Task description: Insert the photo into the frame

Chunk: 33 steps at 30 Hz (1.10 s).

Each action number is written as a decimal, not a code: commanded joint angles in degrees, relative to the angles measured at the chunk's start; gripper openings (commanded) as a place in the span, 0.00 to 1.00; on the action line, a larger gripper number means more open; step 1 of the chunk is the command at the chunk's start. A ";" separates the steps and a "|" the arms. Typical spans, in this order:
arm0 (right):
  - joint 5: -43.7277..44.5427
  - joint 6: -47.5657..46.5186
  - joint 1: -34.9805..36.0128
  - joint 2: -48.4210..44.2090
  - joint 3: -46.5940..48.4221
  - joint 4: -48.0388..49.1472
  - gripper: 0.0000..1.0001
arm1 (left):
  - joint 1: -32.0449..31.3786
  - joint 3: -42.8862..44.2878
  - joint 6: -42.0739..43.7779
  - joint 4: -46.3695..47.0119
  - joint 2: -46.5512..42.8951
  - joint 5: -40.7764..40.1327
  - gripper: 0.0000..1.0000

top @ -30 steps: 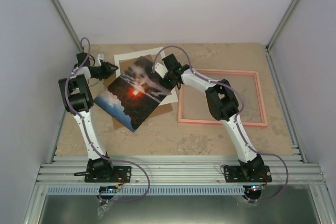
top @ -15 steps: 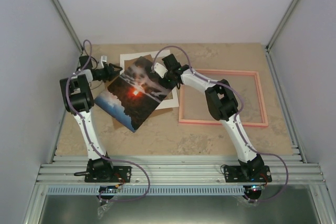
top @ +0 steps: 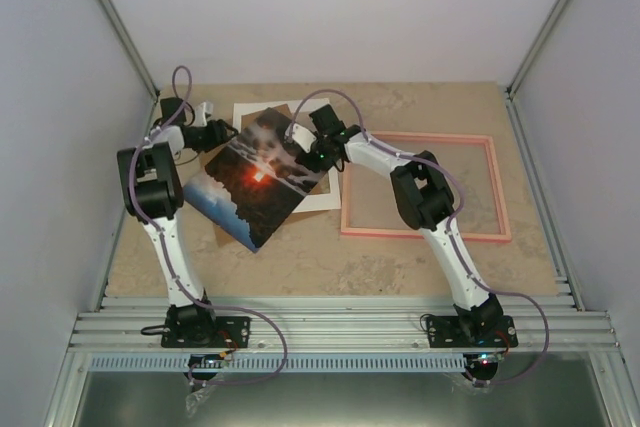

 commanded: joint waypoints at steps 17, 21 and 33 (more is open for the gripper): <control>-21.95 3.77 -3.00 -19.99 -20.66 0.65 0.60 | -10.26 -30.69 29.01 -6.97 -26.29 -24.81 0.68; -20.64 4.51 -2.07 -19.00 -22.77 -1.11 0.63 | -10.22 -32.44 29.23 -6.06 -25.42 -31.71 0.68; -15.80 6.73 -1.66 -19.83 -26.78 -5.79 0.70 | -4.74 -35.70 33.65 -5.52 -24.88 -42.97 0.67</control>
